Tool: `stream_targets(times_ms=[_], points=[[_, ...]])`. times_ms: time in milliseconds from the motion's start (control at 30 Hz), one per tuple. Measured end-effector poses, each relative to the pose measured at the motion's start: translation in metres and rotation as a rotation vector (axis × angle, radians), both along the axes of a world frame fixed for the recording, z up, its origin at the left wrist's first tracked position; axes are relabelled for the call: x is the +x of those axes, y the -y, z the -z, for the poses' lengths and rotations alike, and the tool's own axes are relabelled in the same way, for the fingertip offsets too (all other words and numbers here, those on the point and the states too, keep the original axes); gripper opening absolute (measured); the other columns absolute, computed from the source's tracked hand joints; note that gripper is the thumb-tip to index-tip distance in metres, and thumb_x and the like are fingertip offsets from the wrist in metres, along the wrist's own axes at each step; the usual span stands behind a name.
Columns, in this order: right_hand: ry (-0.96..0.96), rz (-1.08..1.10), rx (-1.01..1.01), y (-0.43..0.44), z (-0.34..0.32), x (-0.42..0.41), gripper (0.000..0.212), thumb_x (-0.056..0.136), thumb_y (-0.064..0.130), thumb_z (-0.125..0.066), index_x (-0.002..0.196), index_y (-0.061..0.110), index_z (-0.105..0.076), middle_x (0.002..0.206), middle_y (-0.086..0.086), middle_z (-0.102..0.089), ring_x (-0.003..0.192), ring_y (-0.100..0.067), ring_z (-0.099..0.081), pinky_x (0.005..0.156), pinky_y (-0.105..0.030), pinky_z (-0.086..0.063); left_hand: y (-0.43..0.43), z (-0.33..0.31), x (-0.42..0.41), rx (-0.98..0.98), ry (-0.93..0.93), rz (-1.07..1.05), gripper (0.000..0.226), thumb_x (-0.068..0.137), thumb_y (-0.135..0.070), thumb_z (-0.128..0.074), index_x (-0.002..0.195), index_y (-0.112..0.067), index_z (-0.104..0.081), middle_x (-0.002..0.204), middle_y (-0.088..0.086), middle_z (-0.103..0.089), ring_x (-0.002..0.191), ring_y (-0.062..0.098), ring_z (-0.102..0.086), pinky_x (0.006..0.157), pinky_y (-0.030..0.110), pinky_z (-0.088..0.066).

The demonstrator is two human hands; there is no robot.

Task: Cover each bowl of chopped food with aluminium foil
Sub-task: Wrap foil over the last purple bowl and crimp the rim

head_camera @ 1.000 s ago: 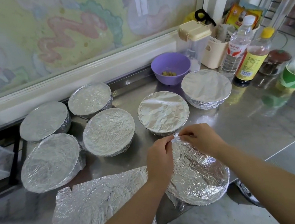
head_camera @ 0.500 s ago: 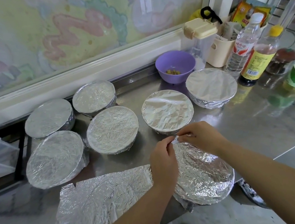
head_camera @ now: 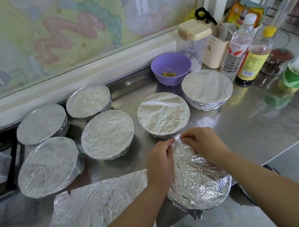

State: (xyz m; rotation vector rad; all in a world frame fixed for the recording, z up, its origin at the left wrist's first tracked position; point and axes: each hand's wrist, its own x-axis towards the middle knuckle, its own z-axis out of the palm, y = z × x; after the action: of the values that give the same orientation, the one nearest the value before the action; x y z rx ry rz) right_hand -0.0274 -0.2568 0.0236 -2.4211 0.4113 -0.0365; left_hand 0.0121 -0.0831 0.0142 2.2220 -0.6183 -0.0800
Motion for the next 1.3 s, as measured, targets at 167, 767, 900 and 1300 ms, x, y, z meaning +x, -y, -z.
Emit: stream_targets(times_ms=[167, 767, 900, 1300], points=[[-0.063, -0.063, -0.016, 0.001, 0.002, 0.002, 0.004, 0.096, 0.032, -0.066, 0.097, 0.034, -0.069, 0.089, 0.017, -0.068, 0.086, -0.009, -0.065, 0.080, -0.034, -0.054, 0.000, 0.001, -0.003, -0.030, -0.003, -0.022, 0.030, 0.101, -0.015, -0.053, 0.125, -0.021, -0.069, 0.114, -0.010, -0.071, 0.102, 0.001, -0.064, 0.090, 0.019, -0.050], [-0.002, -0.063, 0.027, 0.005, -0.006, -0.004, 0.024, 0.088, 0.034, -0.078, 0.111, 0.025, -0.077, 0.106, 0.012, -0.073, 0.097, -0.007, -0.066, 0.091, -0.029, -0.052, -0.009, -0.005, -0.027, -0.118, -0.141, -0.190, 0.027, 0.097, -0.013, -0.054, 0.121, -0.022, -0.064, 0.113, -0.012, -0.059, 0.106, -0.001, -0.053, 0.091, 0.014, -0.044], [-0.010, -0.072, 0.015, 0.004, -0.003, -0.004, 0.014, 0.091, 0.033, -0.075, 0.101, 0.025, -0.081, 0.092, 0.010, -0.075, 0.083, -0.005, -0.065, 0.079, -0.024, -0.050, -0.002, -0.007, -0.010, -0.008, -0.098, -0.030, 0.027, 0.099, -0.021, -0.056, 0.124, -0.019, -0.067, 0.116, -0.009, -0.063, 0.102, -0.001, -0.056, 0.084, 0.001, -0.036], [-0.010, -0.063, 0.077, 0.006, -0.006, -0.002, 0.017, 0.090, 0.031, -0.077, 0.104, 0.022, -0.080, 0.093, 0.008, -0.077, 0.082, -0.004, -0.068, 0.083, -0.027, -0.054, 0.000, -0.004, -0.010, -0.016, -0.089, -0.062, 0.025, 0.101, -0.019, -0.055, 0.120, -0.019, -0.071, 0.106, -0.009, -0.071, 0.095, 0.000, -0.060, 0.079, 0.002, -0.038]])
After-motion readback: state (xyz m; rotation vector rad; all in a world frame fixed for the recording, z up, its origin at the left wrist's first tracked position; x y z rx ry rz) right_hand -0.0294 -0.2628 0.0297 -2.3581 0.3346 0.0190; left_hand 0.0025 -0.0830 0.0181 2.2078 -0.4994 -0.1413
